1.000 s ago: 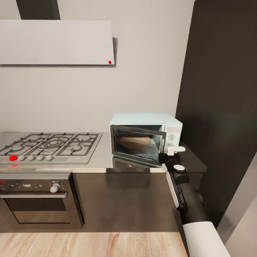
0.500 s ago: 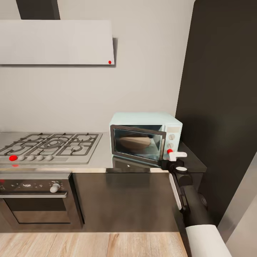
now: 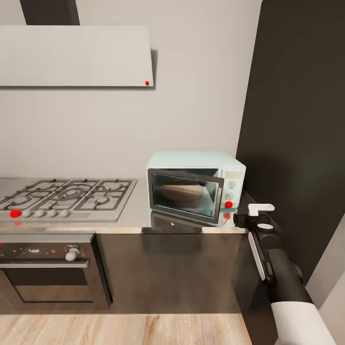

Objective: In the kitchen, take the popcorn bag from the countertop, put it into the microwave, and heat it until the popcorn is cooked so the cooked popcorn ends up inside the bag.

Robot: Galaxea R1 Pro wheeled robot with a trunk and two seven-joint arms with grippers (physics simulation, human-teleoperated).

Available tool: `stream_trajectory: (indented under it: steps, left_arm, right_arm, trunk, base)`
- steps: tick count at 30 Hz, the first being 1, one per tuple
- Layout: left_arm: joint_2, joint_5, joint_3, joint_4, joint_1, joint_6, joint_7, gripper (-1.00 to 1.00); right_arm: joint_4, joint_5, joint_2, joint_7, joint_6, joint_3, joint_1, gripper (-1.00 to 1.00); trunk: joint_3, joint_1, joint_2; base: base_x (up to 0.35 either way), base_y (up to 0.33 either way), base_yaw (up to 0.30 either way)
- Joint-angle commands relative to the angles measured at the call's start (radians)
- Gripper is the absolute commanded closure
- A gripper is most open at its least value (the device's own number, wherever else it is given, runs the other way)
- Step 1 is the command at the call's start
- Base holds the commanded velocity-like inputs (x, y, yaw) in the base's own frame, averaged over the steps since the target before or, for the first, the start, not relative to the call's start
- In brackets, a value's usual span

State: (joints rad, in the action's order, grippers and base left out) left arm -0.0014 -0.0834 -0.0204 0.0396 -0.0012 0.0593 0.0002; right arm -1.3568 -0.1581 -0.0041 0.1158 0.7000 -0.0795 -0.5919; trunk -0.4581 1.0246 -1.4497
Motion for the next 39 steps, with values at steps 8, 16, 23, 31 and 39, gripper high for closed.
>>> stream_trajectory:
  steps: [8,16,23,31,39]
  left_arm:
    - [0.001,-0.009,-0.001,0.000,0.000,0.002,0.000,-1.00]
    - [0.003,-0.009,-0.001,0.000,0.000,0.002,0.000,-1.00]
    - [0.003,-0.009,-0.001,0.000,0.000,0.002,0.000,-1.00]
    - [0.003,-0.009,-0.001,0.000,0.000,0.002,0.000,-1.00]
    - [0.000,-0.009,-0.001,0.000,0.000,0.002,0.000,-1.00]
  right_arm:
    - [-0.001,-0.002,0.001,-0.002,-0.011,0.000,0.000,-1.00]
    - [-0.001,-0.002,-0.003,-0.097,-0.016,-0.002,-0.001,-1.00]
    - [-0.001,-0.011,-0.008,-0.337,-0.010,-0.057,-0.001,-1.00]
    - [-0.001,-0.018,-0.008,-0.488,-0.010,-0.060,-0.001,-1.00]
    - [-0.001,-0.015,-0.007,-0.540,-0.006,-0.055,0.000,-1.00]
  trunk:
    - [-0.001,0.000,0.000]
    - [-0.001,0.000,0.000]
    - [-0.001,0.000,0.000]
    - [-0.001,0.000,0.000]
    - [-0.001,0.000,0.000]
  base:
    - [0.308,0.000,0.000]
    - [0.257,0.000,0.000]
    - [0.014,0.000,0.000]
    - [0.000,0.000,0.000]
    - [-0.019,0.000,0.000]
